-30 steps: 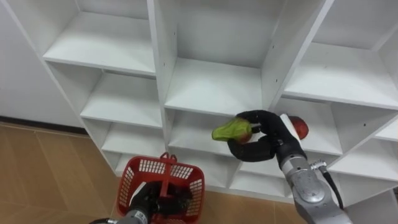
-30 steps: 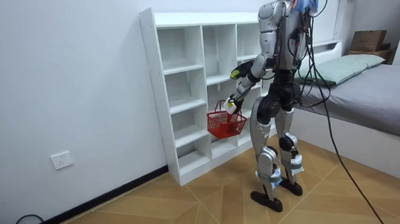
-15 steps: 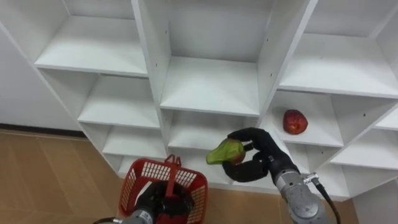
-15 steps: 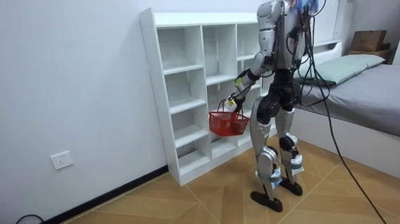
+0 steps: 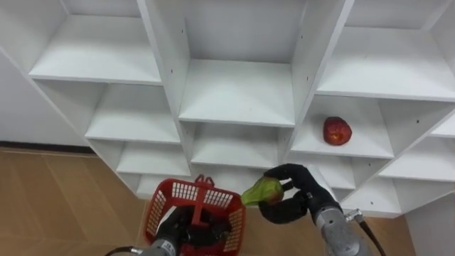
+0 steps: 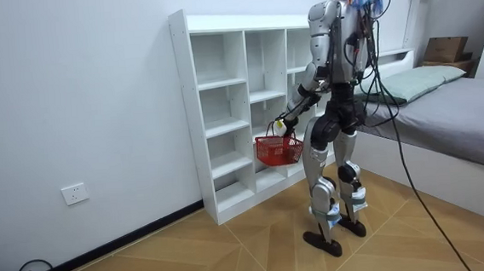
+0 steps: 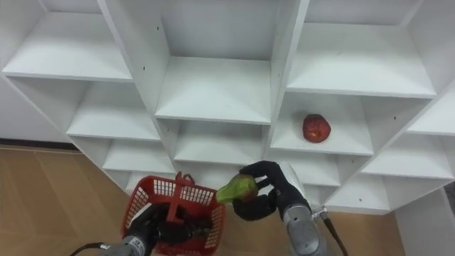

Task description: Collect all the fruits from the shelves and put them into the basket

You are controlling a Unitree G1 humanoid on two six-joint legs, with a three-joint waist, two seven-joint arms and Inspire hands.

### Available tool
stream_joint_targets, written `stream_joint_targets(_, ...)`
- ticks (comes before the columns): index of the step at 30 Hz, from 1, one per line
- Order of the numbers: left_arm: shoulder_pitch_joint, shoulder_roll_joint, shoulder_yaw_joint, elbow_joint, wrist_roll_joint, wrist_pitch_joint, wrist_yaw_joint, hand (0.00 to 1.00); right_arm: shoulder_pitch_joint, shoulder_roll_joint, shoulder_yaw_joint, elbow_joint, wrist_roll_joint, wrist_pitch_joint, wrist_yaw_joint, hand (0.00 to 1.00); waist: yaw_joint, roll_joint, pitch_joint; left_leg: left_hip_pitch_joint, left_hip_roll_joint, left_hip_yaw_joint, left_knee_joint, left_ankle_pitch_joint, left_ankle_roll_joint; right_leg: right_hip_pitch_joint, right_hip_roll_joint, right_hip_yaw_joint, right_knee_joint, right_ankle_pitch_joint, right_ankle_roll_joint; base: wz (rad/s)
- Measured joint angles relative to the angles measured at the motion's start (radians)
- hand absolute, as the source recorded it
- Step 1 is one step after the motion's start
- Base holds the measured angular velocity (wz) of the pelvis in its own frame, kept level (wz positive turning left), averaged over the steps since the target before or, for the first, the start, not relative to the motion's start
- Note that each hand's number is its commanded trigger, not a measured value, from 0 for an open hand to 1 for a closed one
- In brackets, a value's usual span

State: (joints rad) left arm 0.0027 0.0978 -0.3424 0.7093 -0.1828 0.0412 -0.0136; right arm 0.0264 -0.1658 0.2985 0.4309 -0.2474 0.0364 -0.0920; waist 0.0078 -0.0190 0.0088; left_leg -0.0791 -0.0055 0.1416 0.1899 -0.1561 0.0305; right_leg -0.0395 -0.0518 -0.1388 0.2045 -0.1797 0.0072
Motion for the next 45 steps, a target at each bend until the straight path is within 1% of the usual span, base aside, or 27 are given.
stream_joint_targets(2,-0.005,0.011,-0.013,0.000,0.000,0.000,0.000,1.00,-0.028,0.000,0.031,0.022,-0.014,-0.004,-0.019,1.00,-0.001,-0.005,0.0030,-0.009,0.004,0.015,0.002,0.000,0.000,-0.014,0.000,0.002,0.002,0.001,-0.002,-0.13)
stream_joint_targets(5,-0.010,0.013,-0.018,0.000,0.008,-0.001,-0.006,1.00,-0.051,0.003,0.041,0.054,-0.037,-0.004,-0.022,1.00,0.000,-0.010,0.0073,-0.019,0.009,0.017,0.004,0.000,0.000,-0.022,0.000,0.001,0.002,0.001,-0.002,-0.01)
stream_joint_targets(9,-0.013,0.020,-0.019,0.001,0.023,-0.005,-0.029,1.00,-0.087,0.009,0.043,0.123,-0.050,-0.006,-0.028,1.00,-0.001,-0.009,0.0076,-0.035,0.009,0.017,0.006,0.000,0.000,-0.035,0.000,0.000,0.002,0.002,-0.002,0.00)
stream_joint_targets(13,-0.037,0.014,-0.023,0.036,0.041,-0.005,-0.046,1.00,-0.111,0.013,0.043,0.170,-0.109,-0.010,-0.031,1.00,0.000,-0.009,0.0076,-0.050,0.009,0.016,0.008,0.000,0.000,-0.049,0.001,0.000,0.001,0.002,-0.002,0.00)
stream_joint_targets(18,-0.054,0.011,-0.036,0.057,0.046,-0.005,-0.060,1.00,-0.133,0.014,0.053,0.206,-0.127,-0.014,-0.031,1.00,-0.001,-0.008,0.0084,-0.052,0.009,0.011,0.009,0.000,0.000,-0.049,0.000,-0.003,0.000,0.002,-0.002,0.00)
stream_joint_targets(21,-0.063,0.011,-0.040,0.070,0.045,-0.007,-0.063,1.00,-0.146,0.013,0.060,0.227,-0.128,-0.014,-0.030,1.00,0.000,-0.006,0.0100,-0.052,0.009,0.011,0.010,0.000,0.000,-0.049,0.000,-0.005,0.000,0.002,-0.002,0.00)
stream_joint_targets(23,-0.067,0.010,-0.041,0.077,0.045,-0.007,-0.065,1.00,-0.161,0.016,0.063,0.239,-0.128,-0.014,-0.026,1.00,0.000,-0.001,0.0128,-0.054,0.010,0.010,0.010,0.000,0.000,-0.051,-0.001,-0.004,0.000,0.002,-0.002,0.00)
stream_joint_targets(27,-0.073,0.010,-0.047,0.077,0.046,-0.007,-0.066,1.00,-0.189,0.016,0.069,0.269,-0.127,-0.015,-0.027,1.00,0.003,0.001,0.0134,-0.058,0.010,0.008,0.011,0.000,0.000,-0.052,0.000,-0.009,0.001,0.002,-0.002,0.03)
stream_joint_targets(29,-0.081,0.012,-0.063,0.077,0.046,-0.007,-0.067,1.00,-0.210,0.017,0.078,0.292,-0.127,-0.017,-0.027,1.00,0.004,0.005,0.0152,-0.058,0.009,0.006,0.011,0.000,0.000,-0.052,0.000,-0.010,0.001,0.002,-0.002,0.00)
stream_joint_targets(32,-0.089,0.008,-0.067,0.077,0.046,-0.007,-0.080,1.00,-0.222,0.015,0.082,0.316,-0.128,-0.017,-0.027,1.00,0.019,0.007,0.0151,-0.059,0.008,0.005,0.011,0.000,0.000,-0.053,0.000,-0.011,0.000,0.002,-0.002,0.00)
stream_joint_targets(34,-0.095,0.004,-0.068,0.077,0.046,-0.007,-0.082,1.00,-0.222,0.015,0.082,0.323,-0.128,-0.017,-0.028,1.00,0.022,0.008,0.0148,-0.060,0.008,0.002,0.011,0.000,-0.001,-0.052,0.000,-0.016,-0.001,0.002,-0.002,0.06)
stream_joint_targets(37,-0.104,0.009,-0.095,0.076,0.044,-0.008,-0.082,1.00,-0.224,0.016,0.087,0.343,-0.110,-0.017,-0.033,1.00,0.028,0.009,0.0141,-0.062,0.008,-0.006,0.012,0.000,-0.001,-0.051,-0.001,-0.028,-0.001,0.002,-0.002,0.05)
stream_joint_targets(42,-0.110,0.006,-0.102,0.076,0.044,-0.011,-0.084,1.00,-0.225,0.017,0.109,0.355,-0.104,-0.021,-0.041,1.00,0.031,0.010,0.0139,-0.065,0.008,-0.007,0.015,0.000,-0.001,-0.052,-0.002,-0.034,-0.002,0.002,-0.002,0.00)
stream_joint_targets(45,-0.122,0.007,-0.110,0.075,0.041,-0.016,-0.086,1.00,-0.225,0.018,0.117,0.360,-0.099,-0.022,-0.051,1.00,0.031,0.011,0.0138,-0.068,0.008,-0.008,0.018,0.000,-0.001,-0.052,-0.003,-0.046,-0.002,0.002,-0.002,0.02)
